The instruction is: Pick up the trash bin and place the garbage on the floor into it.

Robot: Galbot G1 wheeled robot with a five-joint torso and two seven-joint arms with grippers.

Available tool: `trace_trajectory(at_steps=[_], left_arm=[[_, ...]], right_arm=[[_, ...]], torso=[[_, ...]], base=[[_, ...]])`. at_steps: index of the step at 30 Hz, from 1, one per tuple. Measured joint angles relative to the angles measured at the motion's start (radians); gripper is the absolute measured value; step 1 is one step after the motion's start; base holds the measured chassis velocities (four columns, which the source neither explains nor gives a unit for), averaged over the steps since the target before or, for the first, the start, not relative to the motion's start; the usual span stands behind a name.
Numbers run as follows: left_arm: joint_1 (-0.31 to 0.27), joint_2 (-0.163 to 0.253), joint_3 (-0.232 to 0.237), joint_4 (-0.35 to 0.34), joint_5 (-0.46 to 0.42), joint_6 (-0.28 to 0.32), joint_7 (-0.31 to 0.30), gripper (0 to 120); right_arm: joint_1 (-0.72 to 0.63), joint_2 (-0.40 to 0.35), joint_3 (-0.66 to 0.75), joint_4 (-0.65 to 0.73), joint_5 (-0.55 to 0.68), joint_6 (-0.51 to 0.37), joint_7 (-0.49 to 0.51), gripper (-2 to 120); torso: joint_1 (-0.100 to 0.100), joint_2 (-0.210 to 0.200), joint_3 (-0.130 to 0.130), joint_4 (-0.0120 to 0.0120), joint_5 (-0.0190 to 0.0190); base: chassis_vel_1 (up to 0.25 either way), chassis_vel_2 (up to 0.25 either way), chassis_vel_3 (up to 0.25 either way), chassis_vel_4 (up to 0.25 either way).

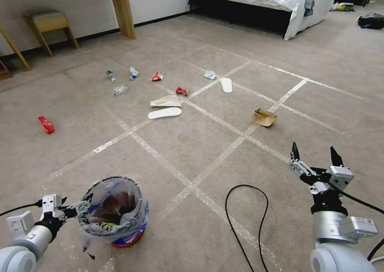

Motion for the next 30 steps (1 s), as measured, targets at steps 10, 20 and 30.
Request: trace_trajectory(at_steps=[10, 20, 30], left_arm=[[-0.008, 0.037, 0.025, 0.093, -0.033, -0.008, 0.016, 100], [-0.021, 0.049, 0.060, 0.100, -0.065, 0.032, -0.007, 99], [-0.042, 0.060, 0.085, 0.095, -0.083, 0.066, -0.023, 86]], right_arm=[[0.001, 0.011, 0.007, 0.001, -0.007, 0.001, 0.001, 100], [0.002, 0.025, 0.005, -0.006, -0.016, 0.009, 0.003, 100], [0.008, 0.013, 0.014, -0.016, -0.008, 0.020, 0.010, 100]], torso=[[0.000, 0.000, 0.000, 0.0001, 0.0000], [0.000, 0.000, 0.000, 0.0001, 0.0003], [0.000, 0.000, 0.000, 0.0001, 0.0005]], base=[[0.000, 0.000, 0.000, 0.000], [0.000, 0.000, 0.000, 0.000], [0.000, 0.000, 0.000, 0.000]])
